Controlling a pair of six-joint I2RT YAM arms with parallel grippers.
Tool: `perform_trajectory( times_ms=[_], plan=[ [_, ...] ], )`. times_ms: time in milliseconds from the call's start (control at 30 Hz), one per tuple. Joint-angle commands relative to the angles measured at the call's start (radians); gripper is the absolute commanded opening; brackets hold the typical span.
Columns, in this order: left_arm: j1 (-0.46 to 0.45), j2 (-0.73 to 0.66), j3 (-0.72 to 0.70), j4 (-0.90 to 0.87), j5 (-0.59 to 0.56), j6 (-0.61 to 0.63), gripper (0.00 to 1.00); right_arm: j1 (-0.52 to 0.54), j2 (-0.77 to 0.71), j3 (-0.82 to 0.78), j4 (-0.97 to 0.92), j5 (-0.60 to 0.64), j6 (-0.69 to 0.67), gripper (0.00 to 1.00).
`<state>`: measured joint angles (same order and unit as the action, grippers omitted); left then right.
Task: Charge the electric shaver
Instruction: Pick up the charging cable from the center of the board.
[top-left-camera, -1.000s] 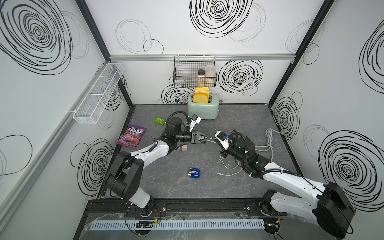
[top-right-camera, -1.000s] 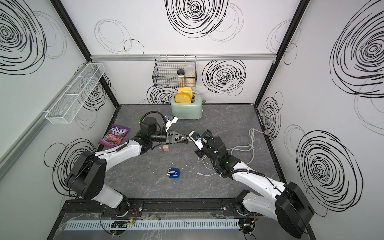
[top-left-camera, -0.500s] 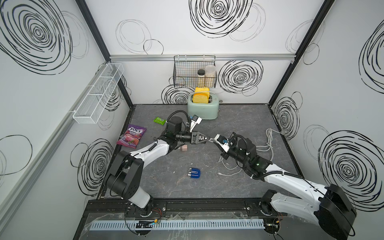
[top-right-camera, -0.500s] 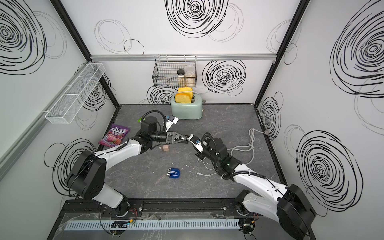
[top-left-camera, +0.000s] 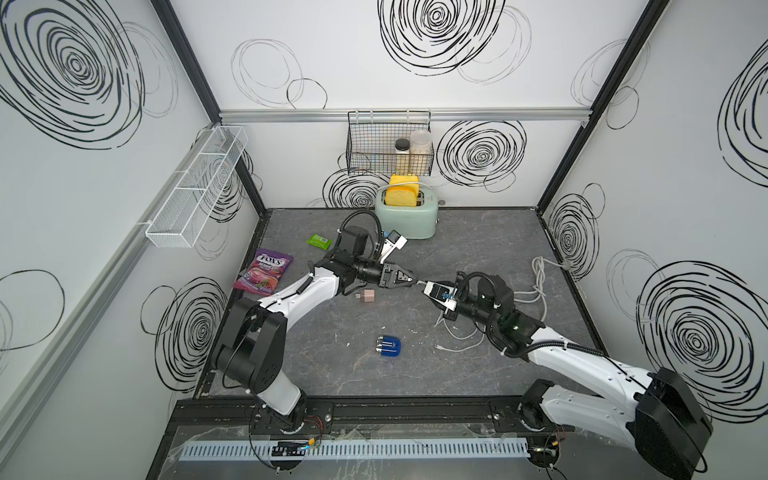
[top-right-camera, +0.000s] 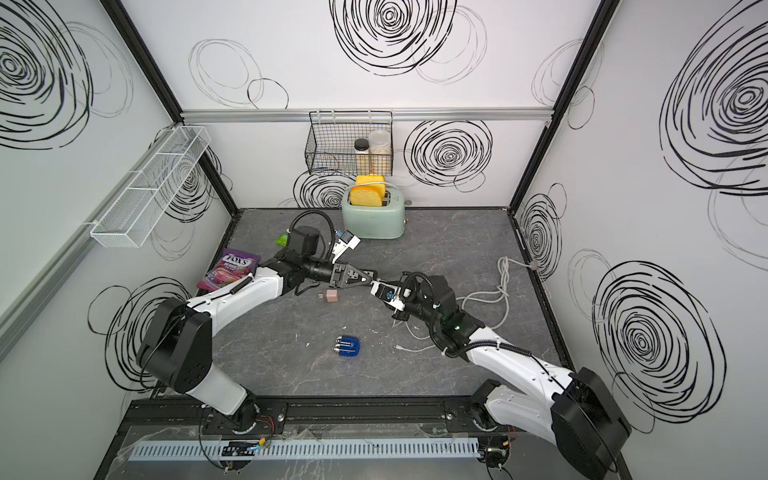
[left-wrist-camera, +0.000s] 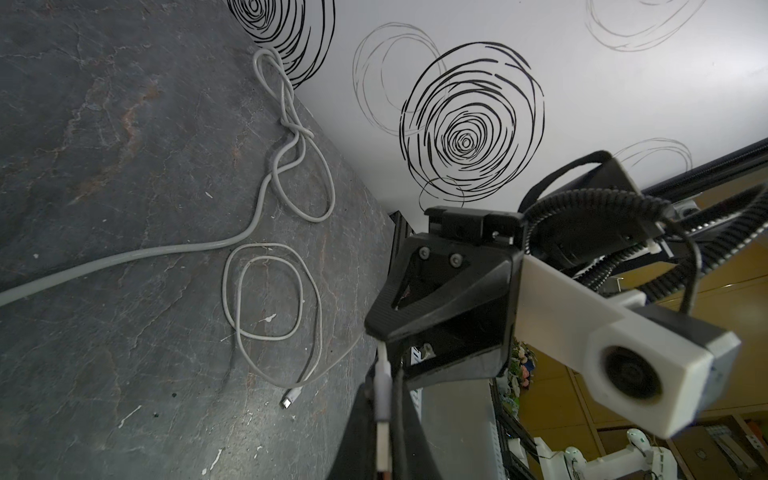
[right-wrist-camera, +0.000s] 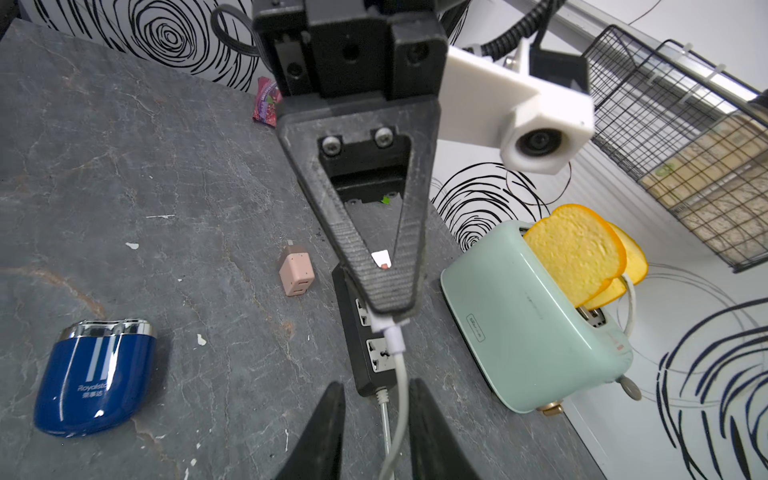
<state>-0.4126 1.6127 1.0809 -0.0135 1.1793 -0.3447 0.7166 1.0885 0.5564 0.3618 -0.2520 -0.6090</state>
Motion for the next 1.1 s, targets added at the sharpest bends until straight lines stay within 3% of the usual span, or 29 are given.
perform_trajectory(
  times_ms=[0,367,1067],
  plan=[
    [0.007,0.015,0.043,-0.049,0.034,0.073,0.0,-0.002,0.018,0.04,0.056,-0.056,-0.067,0.28],
    [0.01,0.019,0.043,-0.049,0.042,0.076,0.0,-0.002,0.051,0.041,0.08,-0.076,-0.101,0.16],
    [-0.013,0.013,0.037,-0.032,0.042,0.063,0.0,-0.002,0.067,0.023,0.11,-0.033,-0.077,0.22]
  ],
)
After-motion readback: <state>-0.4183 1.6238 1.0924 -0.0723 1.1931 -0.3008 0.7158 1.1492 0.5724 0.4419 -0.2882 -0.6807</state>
